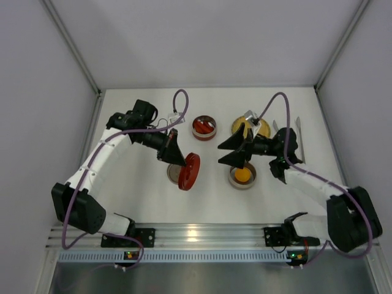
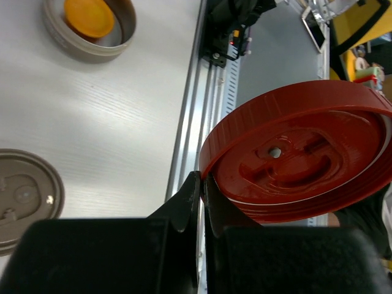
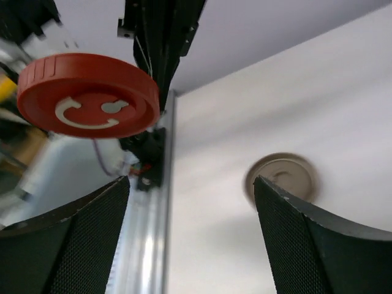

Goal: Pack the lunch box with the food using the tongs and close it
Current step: Pick up the box lid from the center of the board.

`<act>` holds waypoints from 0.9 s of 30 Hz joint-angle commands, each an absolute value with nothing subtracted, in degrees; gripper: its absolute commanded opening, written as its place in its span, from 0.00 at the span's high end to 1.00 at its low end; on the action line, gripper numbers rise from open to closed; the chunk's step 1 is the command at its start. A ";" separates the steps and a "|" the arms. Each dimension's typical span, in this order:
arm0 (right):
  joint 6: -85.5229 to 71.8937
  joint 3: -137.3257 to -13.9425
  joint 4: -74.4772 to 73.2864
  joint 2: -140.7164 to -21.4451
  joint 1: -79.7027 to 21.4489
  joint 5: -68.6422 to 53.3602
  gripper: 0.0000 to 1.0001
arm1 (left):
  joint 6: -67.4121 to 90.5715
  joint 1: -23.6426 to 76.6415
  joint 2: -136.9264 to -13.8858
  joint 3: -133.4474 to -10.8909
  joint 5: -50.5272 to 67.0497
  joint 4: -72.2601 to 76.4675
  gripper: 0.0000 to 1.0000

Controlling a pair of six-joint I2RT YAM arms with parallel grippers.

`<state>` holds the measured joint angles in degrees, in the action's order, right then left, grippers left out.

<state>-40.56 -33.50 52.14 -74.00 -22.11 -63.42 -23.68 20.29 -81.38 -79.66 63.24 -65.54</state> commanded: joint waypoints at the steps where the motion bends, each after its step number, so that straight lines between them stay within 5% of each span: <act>1: 4.65 -46.68 16.11 -64.78 -22.24 -61.97 0.17 | -29.77 20.21 -82.26 -79.10 71.72 -74.06 1.00; 2: 14.32 -49.54 -6.02 -64.25 -21.71 -57.18 0.17 | -30.06 20.30 -82.27 -78.58 71.20 -74.79 1.00; 3: 27.81 -51.48 -12.59 -63.73 -21.71 -54.26 0.16 | -30.58 20.22 -82.35 -77.97 71.02 -75.58 1.00; 5: 37.92 -57.11 -28.64 -62.76 -21.36 -47.76 0.06 | -32.69 20.30 -82.53 -75.33 71.63 -77.95 1.00; 9: 53.13 -66.08 -46.09 -61.97 -21.00 -42.81 0.01 | -38.57 20.22 -84.28 -72.42 72.51 -84.18 1.00; 18: 66.36 -81.72 -57.57 -59.15 -32.50 -34.20 0.01 | -32.45 21.44 -83.32 -70.40 70.75 -79.21 1.00; 27: 66.00 -77.35 -50.01 -59.32 -56.06 -28.04 0.01 | -41.48 26.18 -81.74 -71.72 73.83 -86.31 1.00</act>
